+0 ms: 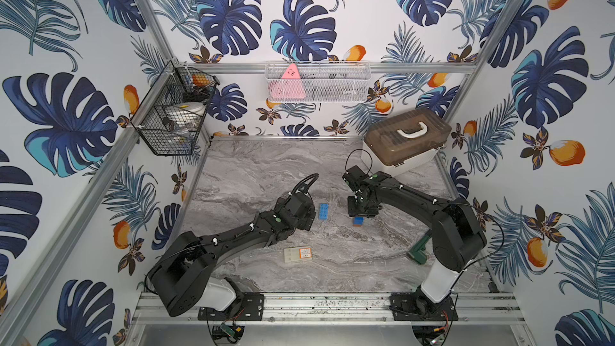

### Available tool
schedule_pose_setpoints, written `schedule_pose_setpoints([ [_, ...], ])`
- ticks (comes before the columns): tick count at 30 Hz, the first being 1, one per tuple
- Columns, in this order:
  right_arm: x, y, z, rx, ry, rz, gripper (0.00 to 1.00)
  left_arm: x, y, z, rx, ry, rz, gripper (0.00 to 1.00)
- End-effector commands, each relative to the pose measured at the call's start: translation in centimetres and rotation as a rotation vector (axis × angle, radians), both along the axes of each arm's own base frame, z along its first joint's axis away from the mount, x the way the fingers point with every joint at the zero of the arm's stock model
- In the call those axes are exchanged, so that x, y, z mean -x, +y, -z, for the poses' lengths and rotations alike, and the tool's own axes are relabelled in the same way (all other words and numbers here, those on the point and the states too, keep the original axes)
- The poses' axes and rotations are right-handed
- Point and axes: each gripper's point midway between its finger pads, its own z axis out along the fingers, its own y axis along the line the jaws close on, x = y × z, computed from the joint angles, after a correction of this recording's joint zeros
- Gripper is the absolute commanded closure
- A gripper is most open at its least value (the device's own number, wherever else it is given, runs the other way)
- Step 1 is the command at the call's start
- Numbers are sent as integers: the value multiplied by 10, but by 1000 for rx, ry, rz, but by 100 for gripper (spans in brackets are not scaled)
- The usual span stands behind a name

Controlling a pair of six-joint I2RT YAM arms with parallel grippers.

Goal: Assemble a spoon with lego
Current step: Assemble the lego brick with the lego brick, then pick up the lego brick from the center of the board.

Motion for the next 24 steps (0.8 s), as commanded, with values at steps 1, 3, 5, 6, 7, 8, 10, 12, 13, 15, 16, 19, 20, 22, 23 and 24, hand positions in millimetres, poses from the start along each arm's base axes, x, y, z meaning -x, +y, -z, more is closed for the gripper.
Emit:
schedule_pose_setpoints([
  [1,1,-3,-6,10,1,-8,49,0,-4,1,19,17,-1,1],
  [3,0,-2,-10,5,-8,-8,48,2,-5,7,10,49,4,1],
  [5,-1,-2,-15,0,-17,-12,48,4,-8,14,5,99,6,1],
  [6,-2,-1,-17,-1,-21,-13,47,6,-11,18,4,121,14,1],
  [7,-3,0,-20,-6,-28,-14,47,8,-12,23,2,151,16,1],
  [8,-3,0,-22,-10,-32,-15,47,10,-13,27,-6,180,16,1],
  [10,-5,1,-28,-14,-43,-20,47,14,-15,38,-28,246,33,2],
  [12,-5,0,-32,-17,-52,-23,47,15,-17,44,-54,300,34,3],
  [13,-6,1,-34,-20,-56,-24,47,15,-17,46,-61,319,31,3],
  [15,-6,0,-37,-23,-62,-27,47,16,-19,49,-56,356,40,4],
  [16,-7,0,-39,-25,-67,-25,47,15,-20,49,-50,366,38,5],
  [19,-7,-2,-42,-34,-76,-22,47,15,-18,52,-43,402,35,8],
  [20,-7,-3,-43,-36,-77,-22,47,16,-17,56,-43,427,35,8],
  [22,-7,-3,-44,-37,-80,-24,47,18,-14,65,-42,470,35,12],
  [23,-6,-3,-45,-37,-81,-26,47,18,-11,68,-38,486,24,14],
  [24,-6,-4,-45,-38,-82,-26,47,18,-10,70,-28,499,19,16],
])
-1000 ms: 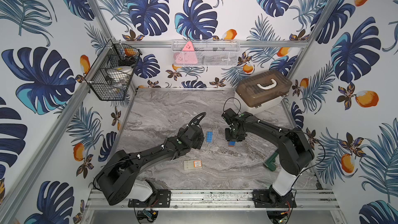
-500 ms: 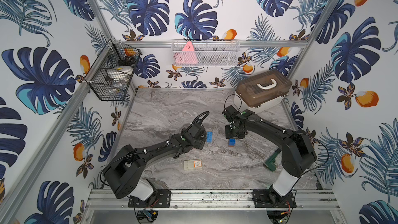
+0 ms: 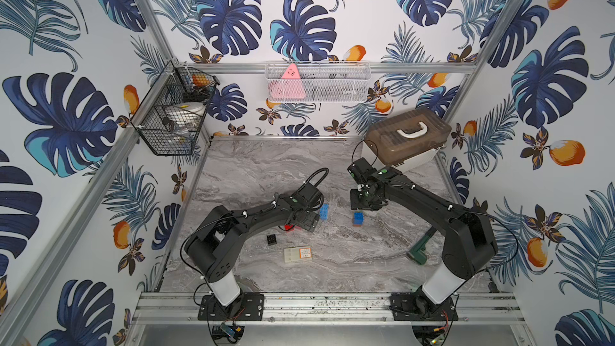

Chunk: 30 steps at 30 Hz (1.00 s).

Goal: Assemble a spoon with lego
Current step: Pick up the lego brick from the center of the board.

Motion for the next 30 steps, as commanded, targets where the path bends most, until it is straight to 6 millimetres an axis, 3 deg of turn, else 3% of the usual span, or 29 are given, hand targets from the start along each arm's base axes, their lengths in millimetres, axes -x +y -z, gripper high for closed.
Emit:
schedule_pose_setpoints([
  [1,3,-3,-3,8,-3,-11,47,10,4,10,19,90,-8,19],
  [12,5,-3,-4,0,-3,-14,48,7,4,13,29,105,-18,44],
  [16,6,-2,-3,-5,-2,-13,48,6,7,12,16,97,-27,48],
  [19,5,-2,-3,-5,-4,-12,48,5,7,9,23,88,-28,59],
  [25,1,-11,-2,-8,2,12,48,6,10,13,1,101,-31,63],
  [30,2,-13,-2,-55,15,20,48,5,7,10,11,97,-23,73],
])
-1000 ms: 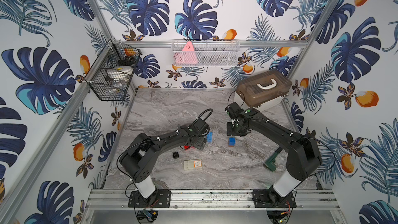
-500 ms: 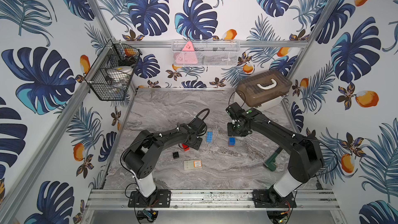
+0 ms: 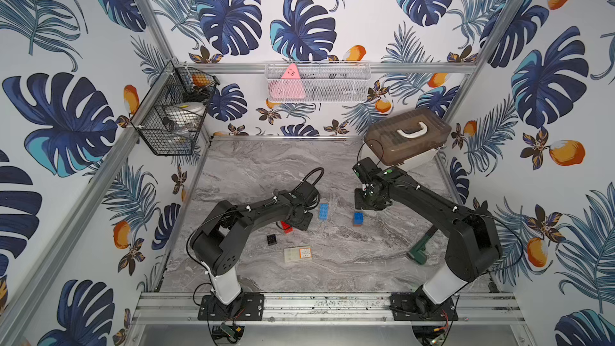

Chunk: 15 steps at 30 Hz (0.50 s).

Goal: Assemble a spoon with lego
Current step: Pick up the lego brick from the center of the board.

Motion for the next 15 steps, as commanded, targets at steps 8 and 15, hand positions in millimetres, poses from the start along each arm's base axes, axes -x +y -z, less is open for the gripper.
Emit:
schedule_pose_setpoints([
  [8,8,-22,-11,-623,5,103,41,-1,-24,-44,28,13,132,76],
  [15,14,-22,-4,-1044,-4,105,32,-9,-58,-92,18,-5,300,77],
])
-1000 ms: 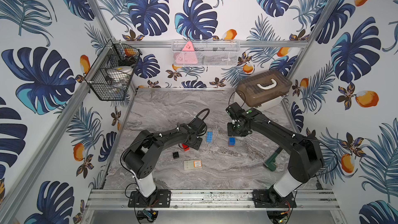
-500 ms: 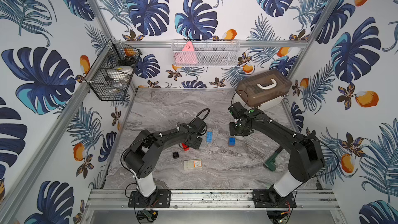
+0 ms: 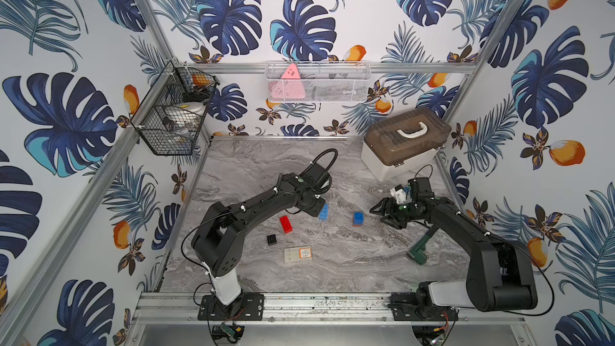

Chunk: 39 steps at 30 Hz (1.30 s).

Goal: Assemble a spoon with lego
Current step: Pick up the lego brick from the center of the board, then place the lego brick at the center of the board.

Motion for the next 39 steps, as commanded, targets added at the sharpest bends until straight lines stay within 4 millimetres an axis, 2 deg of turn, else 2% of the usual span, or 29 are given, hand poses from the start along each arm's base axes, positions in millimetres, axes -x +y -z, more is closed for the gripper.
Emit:
schedule_pose_setpoints([
  [1,-14,27,-31,-299,-143,-79,32,16,-7,-7,-63,57,132,77],
  [4,-12,27,-22,-330,-140,-80,31,17,-28,-19,-32,50,216,76],
  [6,-11,26,-17,-329,-136,-78,31,16,-34,-23,-34,54,239,77],
  [10,-9,22,-13,-272,-126,-81,31,11,-30,-19,-78,65,202,77],
  [13,-12,10,-13,-154,-119,-60,31,11,-15,0,-123,81,133,78],
  [17,-16,-3,-24,53,-142,-67,31,14,15,33,-127,112,0,79],
  [19,-18,3,-29,215,-151,-126,31,17,28,47,-125,130,-58,78],
  [21,-18,18,-32,310,-146,-185,31,19,35,61,-119,146,-90,78],
  [23,-22,32,-34,339,-149,-208,31,19,37,73,-99,162,-112,77],
  [26,-24,39,-35,348,-157,-210,31,18,35,86,-86,164,-125,77],
  [29,-23,40,-35,353,-154,-212,31,18,36,97,-99,181,-130,71],
  [33,-22,37,-38,372,-161,-217,31,20,34,98,-93,188,-125,49],
  [34,-22,37,-38,377,-160,-219,31,19,33,95,-92,182,-119,44],
  [39,-21,38,-36,364,-158,-219,31,13,19,67,-30,152,-113,36],
])
